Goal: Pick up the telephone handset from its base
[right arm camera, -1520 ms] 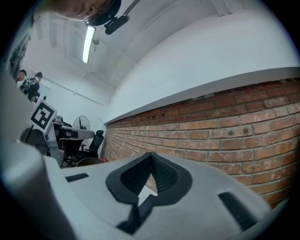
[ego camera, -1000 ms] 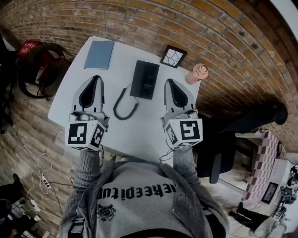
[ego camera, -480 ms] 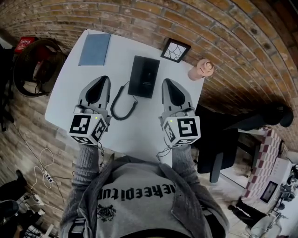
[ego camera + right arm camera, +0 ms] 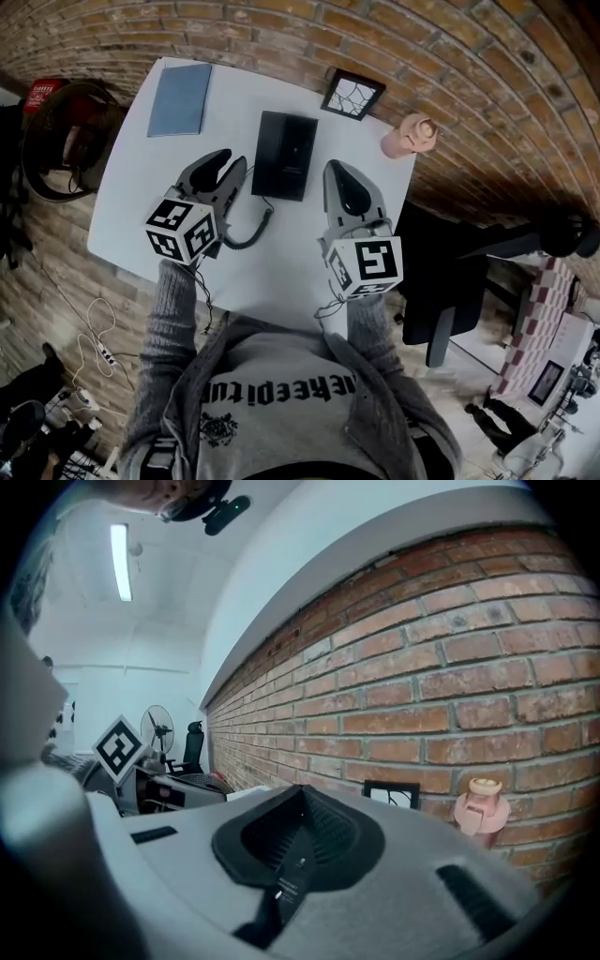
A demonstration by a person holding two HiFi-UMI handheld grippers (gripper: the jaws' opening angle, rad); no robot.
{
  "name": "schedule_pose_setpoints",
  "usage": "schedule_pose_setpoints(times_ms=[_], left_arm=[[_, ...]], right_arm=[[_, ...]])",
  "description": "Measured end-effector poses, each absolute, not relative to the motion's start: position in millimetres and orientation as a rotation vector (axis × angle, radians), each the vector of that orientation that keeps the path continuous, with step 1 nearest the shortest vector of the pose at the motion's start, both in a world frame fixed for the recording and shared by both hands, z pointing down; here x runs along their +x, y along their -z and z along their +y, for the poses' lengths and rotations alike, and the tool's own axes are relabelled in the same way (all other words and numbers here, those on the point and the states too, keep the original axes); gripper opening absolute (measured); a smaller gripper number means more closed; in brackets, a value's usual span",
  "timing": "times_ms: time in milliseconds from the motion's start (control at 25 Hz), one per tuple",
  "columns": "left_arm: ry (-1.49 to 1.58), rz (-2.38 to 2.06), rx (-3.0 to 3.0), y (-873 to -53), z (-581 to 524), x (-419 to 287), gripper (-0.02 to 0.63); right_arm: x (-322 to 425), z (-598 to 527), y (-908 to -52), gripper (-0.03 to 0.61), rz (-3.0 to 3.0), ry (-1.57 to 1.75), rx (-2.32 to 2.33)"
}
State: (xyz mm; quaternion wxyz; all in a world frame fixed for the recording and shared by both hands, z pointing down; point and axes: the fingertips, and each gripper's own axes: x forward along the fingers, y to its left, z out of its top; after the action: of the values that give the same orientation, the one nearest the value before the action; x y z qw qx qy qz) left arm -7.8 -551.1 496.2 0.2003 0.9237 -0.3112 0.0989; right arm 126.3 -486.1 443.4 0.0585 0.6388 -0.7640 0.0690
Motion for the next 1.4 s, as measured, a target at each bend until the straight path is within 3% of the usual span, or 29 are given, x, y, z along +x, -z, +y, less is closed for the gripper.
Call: schedule_pose_setpoints(times_ms=[960,1400], left_arm=[[-0.365,-0.507,2.319,-610,-583,52,0.156],[-0.405,-0.489,2.296,-613,-581,56,0.136]], right_arm=[[155,-500,-488,0.003,-2.266,-0.338,1.928],[159,-500,-489,0.003,-2.254,-0.344,1.948]])
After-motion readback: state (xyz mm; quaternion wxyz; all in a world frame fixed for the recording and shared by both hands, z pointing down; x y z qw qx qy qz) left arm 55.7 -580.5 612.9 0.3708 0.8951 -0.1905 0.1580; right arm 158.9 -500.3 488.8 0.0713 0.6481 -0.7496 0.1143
